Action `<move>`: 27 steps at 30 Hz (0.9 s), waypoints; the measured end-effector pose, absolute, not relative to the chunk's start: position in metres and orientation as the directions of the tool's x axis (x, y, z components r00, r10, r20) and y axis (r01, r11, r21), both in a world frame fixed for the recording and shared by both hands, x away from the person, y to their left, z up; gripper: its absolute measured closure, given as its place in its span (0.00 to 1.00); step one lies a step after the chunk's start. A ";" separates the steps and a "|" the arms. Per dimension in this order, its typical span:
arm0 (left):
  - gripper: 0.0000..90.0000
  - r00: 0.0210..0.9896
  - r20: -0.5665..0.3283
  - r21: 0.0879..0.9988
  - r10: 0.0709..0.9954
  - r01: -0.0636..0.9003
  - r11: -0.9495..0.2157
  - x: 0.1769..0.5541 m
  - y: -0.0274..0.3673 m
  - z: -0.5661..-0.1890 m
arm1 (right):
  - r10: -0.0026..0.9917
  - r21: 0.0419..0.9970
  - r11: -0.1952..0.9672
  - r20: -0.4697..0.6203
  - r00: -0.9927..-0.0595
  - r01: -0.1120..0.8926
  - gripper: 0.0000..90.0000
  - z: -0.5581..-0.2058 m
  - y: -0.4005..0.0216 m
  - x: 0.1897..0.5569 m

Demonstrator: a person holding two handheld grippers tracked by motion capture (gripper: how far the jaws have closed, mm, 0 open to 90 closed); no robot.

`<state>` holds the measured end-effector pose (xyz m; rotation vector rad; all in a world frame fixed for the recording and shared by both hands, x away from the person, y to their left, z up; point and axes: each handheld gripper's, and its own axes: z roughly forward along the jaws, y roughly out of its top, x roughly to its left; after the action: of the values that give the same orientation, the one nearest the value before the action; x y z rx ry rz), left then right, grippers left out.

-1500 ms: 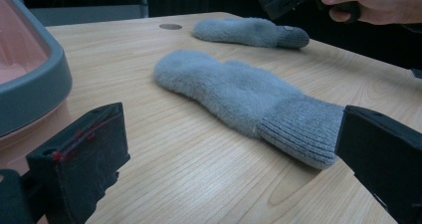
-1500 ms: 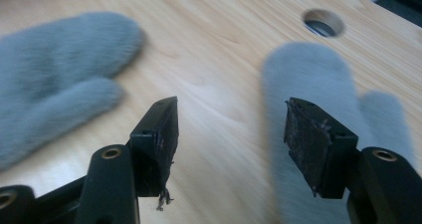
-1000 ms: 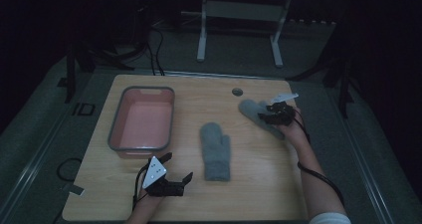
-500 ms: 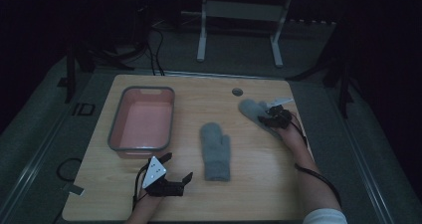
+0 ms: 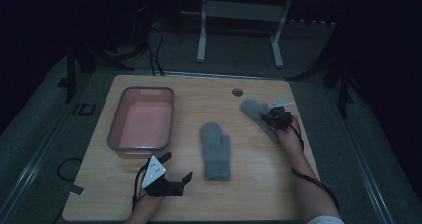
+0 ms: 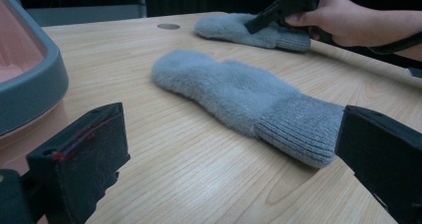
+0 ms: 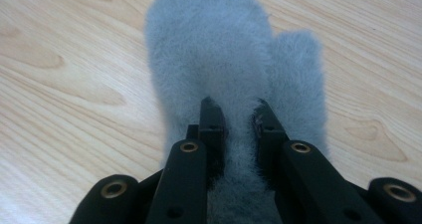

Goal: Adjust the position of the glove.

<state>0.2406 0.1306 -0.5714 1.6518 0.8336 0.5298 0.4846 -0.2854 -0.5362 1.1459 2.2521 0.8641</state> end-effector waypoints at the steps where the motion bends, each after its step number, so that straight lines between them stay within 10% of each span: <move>1: 0.01 0.645 -0.088 0.966 0.759 0.242 -0.094 0.241 0.131 -0.571 | 0.838 0.718 0.437 -0.106 -0.536 0.541 0.88 -0.534 -0.286 0.483; 27: 0.01 0.664 -0.095 0.970 0.742 0.230 -0.082 0.241 0.122 -0.567 | 0.984 0.808 0.100 0.005 -0.176 0.580 0.88 -0.498 -0.303 0.376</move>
<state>0.2411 0.1219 -0.5671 1.6387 0.8085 0.5132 0.3755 -0.3034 -0.4979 1.5292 1.8217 0.9314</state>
